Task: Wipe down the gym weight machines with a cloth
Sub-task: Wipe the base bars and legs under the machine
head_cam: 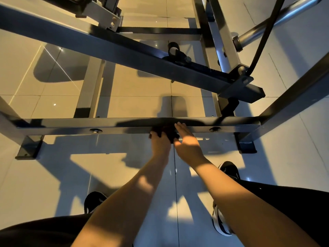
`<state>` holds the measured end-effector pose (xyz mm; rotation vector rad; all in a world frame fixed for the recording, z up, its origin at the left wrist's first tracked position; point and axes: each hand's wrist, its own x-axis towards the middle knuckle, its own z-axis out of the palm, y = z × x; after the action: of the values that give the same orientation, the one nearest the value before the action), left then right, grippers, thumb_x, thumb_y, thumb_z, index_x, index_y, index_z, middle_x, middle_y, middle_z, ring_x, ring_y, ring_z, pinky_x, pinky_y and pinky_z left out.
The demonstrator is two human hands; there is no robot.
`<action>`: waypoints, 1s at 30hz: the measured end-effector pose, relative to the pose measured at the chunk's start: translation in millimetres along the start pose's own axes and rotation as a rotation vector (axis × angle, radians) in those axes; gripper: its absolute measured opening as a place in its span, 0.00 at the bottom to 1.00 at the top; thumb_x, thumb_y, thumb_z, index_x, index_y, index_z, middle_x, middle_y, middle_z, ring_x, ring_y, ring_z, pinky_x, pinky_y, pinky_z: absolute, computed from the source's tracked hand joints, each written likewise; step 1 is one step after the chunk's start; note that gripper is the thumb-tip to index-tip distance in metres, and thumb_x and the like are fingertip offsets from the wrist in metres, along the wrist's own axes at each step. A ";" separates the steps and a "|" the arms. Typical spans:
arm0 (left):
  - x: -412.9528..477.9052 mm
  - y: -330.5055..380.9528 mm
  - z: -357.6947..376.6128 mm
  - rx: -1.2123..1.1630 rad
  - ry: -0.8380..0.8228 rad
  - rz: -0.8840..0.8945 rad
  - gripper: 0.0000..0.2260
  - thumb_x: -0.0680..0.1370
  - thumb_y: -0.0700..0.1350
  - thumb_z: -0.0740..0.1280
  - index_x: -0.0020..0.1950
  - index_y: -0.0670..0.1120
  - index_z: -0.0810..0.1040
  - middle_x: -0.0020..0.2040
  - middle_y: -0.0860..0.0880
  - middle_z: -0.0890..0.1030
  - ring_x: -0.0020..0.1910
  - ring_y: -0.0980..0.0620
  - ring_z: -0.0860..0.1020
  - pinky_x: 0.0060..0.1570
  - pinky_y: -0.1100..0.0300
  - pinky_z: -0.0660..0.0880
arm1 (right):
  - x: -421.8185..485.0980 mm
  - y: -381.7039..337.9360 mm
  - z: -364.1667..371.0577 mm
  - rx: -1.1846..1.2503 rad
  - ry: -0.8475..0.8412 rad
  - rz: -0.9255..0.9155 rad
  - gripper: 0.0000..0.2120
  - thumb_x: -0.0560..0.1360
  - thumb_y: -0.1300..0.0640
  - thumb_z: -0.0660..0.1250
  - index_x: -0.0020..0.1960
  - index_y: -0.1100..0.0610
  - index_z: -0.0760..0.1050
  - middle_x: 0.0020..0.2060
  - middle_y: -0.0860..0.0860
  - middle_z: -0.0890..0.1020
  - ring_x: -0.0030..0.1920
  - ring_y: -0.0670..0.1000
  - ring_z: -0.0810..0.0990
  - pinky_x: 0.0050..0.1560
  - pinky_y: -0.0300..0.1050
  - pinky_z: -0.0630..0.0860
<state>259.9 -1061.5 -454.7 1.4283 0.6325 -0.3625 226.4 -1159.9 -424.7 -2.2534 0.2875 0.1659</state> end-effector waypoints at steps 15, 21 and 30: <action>12.5 -3.5 -31.2 -0.062 -0.006 -0.015 0.15 0.82 0.46 0.61 0.69 0.47 0.73 0.54 0.39 0.84 0.50 0.40 0.84 0.44 0.49 0.81 | 1.6 9.0 -9.9 -0.036 0.009 -0.018 0.26 0.82 0.60 0.62 0.79 0.54 0.62 0.79 0.50 0.62 0.80 0.47 0.54 0.76 0.36 0.49; -23.7 7.5 3.6 -0.066 -0.216 -0.021 0.08 0.84 0.41 0.60 0.58 0.48 0.78 0.51 0.46 0.85 0.53 0.49 0.82 0.57 0.52 0.78 | 0.3 17.2 -13.9 0.032 0.093 0.022 0.24 0.82 0.62 0.63 0.77 0.58 0.66 0.78 0.52 0.65 0.80 0.50 0.55 0.74 0.31 0.46; -26.3 11.4 1.2 0.064 -0.188 0.128 0.13 0.84 0.43 0.60 0.67 0.46 0.76 0.53 0.44 0.84 0.52 0.45 0.81 0.50 0.52 0.78 | -17.3 11.3 -17.9 0.270 0.055 0.188 0.17 0.83 0.54 0.63 0.71 0.54 0.74 0.67 0.53 0.78 0.67 0.50 0.74 0.66 0.40 0.68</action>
<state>246.2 -1064.8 -429.7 1.4679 0.3782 -0.4136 207.2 -1178.0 -417.8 -1.9640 0.5204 0.1543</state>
